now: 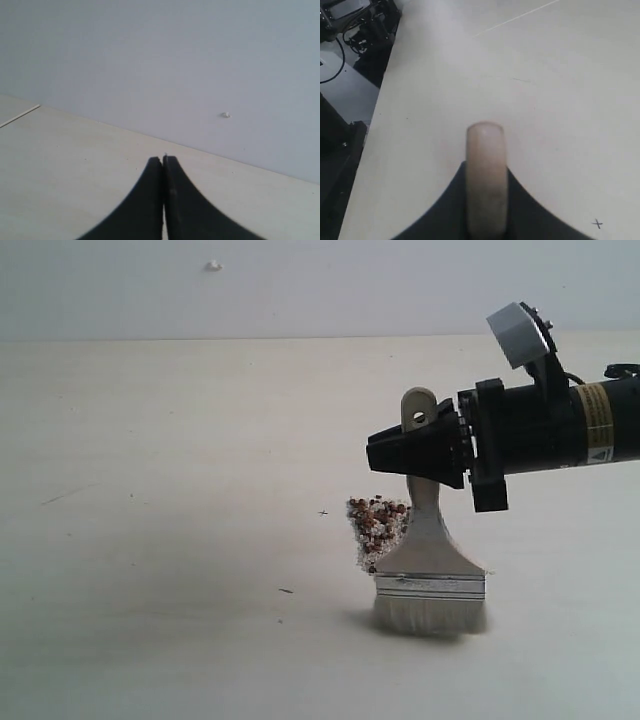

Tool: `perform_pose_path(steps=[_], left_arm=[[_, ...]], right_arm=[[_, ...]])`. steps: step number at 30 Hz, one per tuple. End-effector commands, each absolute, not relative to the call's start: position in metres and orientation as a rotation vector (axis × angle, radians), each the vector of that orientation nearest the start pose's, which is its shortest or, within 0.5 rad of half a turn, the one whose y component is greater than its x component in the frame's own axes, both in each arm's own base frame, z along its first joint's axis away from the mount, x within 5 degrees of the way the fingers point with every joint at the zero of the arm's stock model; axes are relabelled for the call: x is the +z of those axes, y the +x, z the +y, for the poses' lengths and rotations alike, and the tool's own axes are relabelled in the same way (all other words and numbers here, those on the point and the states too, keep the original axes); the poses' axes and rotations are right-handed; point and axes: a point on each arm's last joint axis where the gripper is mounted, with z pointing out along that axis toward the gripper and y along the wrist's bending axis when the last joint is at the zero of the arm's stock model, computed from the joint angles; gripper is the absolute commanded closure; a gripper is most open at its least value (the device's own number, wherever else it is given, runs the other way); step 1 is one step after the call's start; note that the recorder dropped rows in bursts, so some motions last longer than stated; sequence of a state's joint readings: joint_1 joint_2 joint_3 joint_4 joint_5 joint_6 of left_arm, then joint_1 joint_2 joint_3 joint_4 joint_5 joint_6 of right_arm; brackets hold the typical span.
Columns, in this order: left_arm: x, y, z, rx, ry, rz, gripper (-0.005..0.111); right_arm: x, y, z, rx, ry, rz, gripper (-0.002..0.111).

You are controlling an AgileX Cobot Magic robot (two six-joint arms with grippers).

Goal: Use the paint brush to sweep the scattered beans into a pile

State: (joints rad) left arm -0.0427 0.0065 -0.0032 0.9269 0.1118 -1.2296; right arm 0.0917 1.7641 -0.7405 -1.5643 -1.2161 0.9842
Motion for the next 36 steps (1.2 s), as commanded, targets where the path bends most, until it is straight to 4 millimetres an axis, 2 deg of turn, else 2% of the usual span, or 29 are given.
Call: perform_pose_path(steps=[1, 7, 23, 30, 36], left_arm=[[0.207, 0.056, 0.006, -0.203, -0.276, 1.530, 0.107], [0.207, 0.056, 0.006, -0.203, -0.276, 1.530, 0.107], [0.207, 0.056, 0.006, -0.203, -0.276, 1.530, 0.107], [0.207, 0.056, 0.006, -0.203, -0.276, 1.530, 0.107], [0.207, 0.056, 0.006, -0.203, -0.276, 1.530, 0.107]], right_arm=[[0.166, 0.271, 0.111, 1.176, -1.097, 1.706, 0.108], [0.152, 0.281, 0.112, 1.127, -1.138, 1.653, 0.108], [0.162, 0.333, 0.117, 1.046, -1.147, 1.554, 0.108], [0.160, 0.336, 0.117, 1.081, -1.109, 1.592, 0.108], [0.168, 0.338, 0.117, 1.117, -1.040, 1.625, 0.108]])
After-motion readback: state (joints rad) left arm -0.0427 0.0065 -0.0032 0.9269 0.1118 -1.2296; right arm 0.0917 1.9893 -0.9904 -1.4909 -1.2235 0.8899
